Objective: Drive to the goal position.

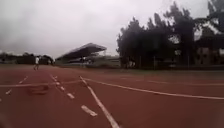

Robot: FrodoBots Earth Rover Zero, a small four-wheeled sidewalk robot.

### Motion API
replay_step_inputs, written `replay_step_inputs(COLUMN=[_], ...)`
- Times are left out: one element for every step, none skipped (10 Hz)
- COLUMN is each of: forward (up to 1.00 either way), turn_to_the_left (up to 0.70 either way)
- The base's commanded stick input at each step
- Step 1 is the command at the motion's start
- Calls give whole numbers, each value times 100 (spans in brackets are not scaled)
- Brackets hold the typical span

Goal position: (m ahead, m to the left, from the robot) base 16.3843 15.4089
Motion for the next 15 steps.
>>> replay_step_inputs(forward=[70, 70, 70, 70, 70, 70, 70, 70, 70, 70, 70, 70, 70, 70, 70], turn_to_the_left=[0, 0, 0, 0, 0, 0, 0, 0, 0, 0, 0, 0, 0, 0, 0])
